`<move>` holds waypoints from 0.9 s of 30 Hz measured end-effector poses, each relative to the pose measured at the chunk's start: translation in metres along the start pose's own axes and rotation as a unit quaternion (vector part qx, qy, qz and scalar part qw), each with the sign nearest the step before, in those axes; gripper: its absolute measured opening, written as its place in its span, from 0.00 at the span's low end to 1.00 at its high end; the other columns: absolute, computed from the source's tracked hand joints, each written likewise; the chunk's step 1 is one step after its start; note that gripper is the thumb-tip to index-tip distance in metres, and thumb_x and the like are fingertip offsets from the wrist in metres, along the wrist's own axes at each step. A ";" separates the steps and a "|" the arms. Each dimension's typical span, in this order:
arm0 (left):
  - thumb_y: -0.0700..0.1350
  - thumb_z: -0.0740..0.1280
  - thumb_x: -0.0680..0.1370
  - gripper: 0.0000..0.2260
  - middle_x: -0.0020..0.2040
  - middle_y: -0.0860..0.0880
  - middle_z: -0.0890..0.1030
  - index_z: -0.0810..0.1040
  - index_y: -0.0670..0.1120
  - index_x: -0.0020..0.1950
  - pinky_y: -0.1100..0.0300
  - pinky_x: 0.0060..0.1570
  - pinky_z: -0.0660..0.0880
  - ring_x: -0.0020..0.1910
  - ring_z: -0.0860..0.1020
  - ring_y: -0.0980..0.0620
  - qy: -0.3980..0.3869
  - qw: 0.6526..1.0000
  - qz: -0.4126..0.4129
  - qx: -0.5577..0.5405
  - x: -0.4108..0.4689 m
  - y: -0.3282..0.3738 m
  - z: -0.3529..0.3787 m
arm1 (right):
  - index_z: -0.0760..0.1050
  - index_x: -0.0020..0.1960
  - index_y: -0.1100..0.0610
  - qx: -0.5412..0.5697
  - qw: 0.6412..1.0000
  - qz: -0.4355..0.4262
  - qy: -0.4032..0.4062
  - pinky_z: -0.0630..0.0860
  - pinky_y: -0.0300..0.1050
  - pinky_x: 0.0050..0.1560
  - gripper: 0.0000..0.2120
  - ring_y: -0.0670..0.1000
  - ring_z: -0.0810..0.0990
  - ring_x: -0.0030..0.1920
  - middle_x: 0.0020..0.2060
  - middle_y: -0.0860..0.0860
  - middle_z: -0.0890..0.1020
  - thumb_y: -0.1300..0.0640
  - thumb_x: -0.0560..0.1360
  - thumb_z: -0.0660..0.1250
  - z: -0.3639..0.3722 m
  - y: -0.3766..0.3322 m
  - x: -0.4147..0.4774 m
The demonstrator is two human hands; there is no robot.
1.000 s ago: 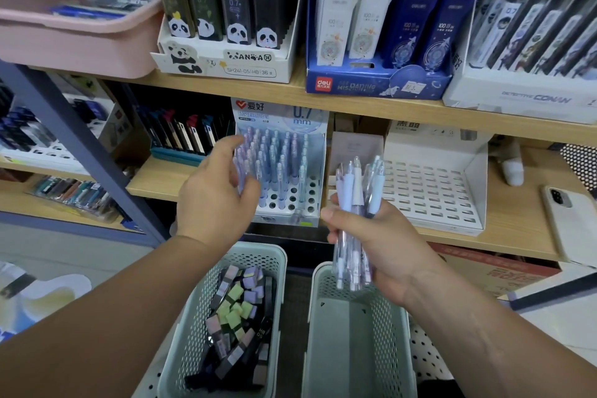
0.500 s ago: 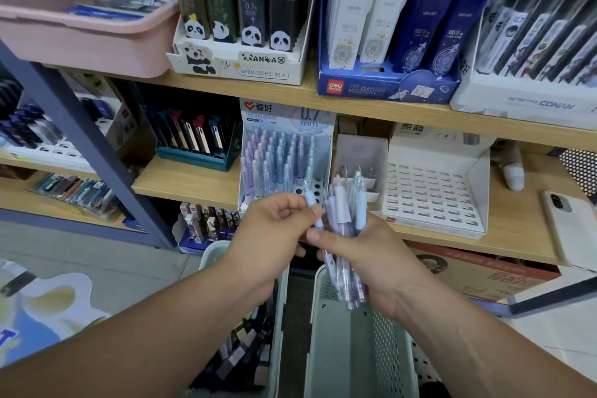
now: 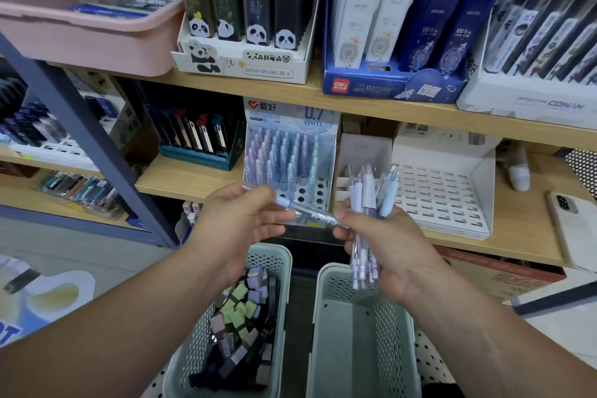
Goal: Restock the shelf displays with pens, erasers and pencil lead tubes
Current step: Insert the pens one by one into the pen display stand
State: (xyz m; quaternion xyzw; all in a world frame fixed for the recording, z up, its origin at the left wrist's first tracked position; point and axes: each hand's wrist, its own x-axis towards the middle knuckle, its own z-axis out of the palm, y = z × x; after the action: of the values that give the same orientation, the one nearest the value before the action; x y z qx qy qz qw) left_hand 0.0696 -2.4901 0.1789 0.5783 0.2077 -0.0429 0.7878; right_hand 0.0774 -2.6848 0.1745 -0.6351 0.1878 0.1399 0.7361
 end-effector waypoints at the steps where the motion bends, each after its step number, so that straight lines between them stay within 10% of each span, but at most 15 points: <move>1: 0.35 0.68 0.77 0.02 0.43 0.38 0.85 0.76 0.39 0.46 0.54 0.39 0.81 0.44 0.86 0.42 -0.018 0.999 -0.019 0.028 0.002 0.002 -0.005 | 0.79 0.59 0.60 -0.001 1.000 -0.005 0.011 0.77 0.40 0.37 0.16 0.48 0.84 0.36 0.42 0.53 0.87 0.63 0.72 0.77 0.000 -0.001 0.001; 7: 0.41 0.75 0.73 0.03 0.41 0.41 0.85 0.86 0.46 0.40 0.54 0.46 0.77 0.40 0.81 0.49 -0.156 0.904 -0.008 0.397 0.005 0.000 -0.025 | 0.78 0.54 0.61 -0.061 0.996 -0.052 0.033 0.77 0.39 0.35 0.14 0.47 0.82 0.33 0.35 0.52 0.84 0.64 0.72 0.77 -0.002 -0.001 0.004; 14: 0.44 0.72 0.78 0.04 0.39 0.42 0.85 0.87 0.48 0.45 0.43 0.47 0.81 0.38 0.81 0.37 -0.213 0.901 0.056 0.373 -0.001 -0.015 -0.014 | 0.79 0.48 0.61 -0.135 0.985 -0.101 -0.021 0.77 0.40 0.35 0.10 0.51 0.82 0.34 0.35 0.58 0.84 0.65 0.70 0.77 0.008 0.005 -0.004; 17: 0.41 0.74 0.76 0.05 0.42 0.47 0.85 0.86 0.48 0.50 0.52 0.54 0.81 0.42 0.83 0.49 -0.226 0.904 0.073 0.356 0.001 -0.018 -0.011 | 0.79 0.49 0.61 -0.136 0.985 -0.098 -0.039 0.77 0.42 0.38 0.10 0.51 0.82 0.36 0.38 0.58 0.85 0.65 0.70 0.77 0.008 0.005 -0.003; 27: 0.43 0.76 0.74 0.04 0.31 0.60 0.79 0.84 0.51 0.41 0.69 0.33 0.70 0.29 0.73 0.62 -0.140 0.890 0.164 0.402 0.014 -0.016 -0.006 | 0.78 0.60 0.64 -0.063 0.997 -0.050 -0.021 0.79 0.42 0.41 0.21 0.48 0.85 0.37 0.44 0.57 0.87 0.59 0.71 0.78 0.001 0.003 0.002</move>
State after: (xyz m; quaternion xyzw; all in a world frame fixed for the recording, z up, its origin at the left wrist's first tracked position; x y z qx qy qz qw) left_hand 0.0757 -2.4875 0.1576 0.8594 -0.0379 -0.0737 0.5045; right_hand 0.0779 -2.6835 0.1707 -0.6857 0.1310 0.1278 0.7045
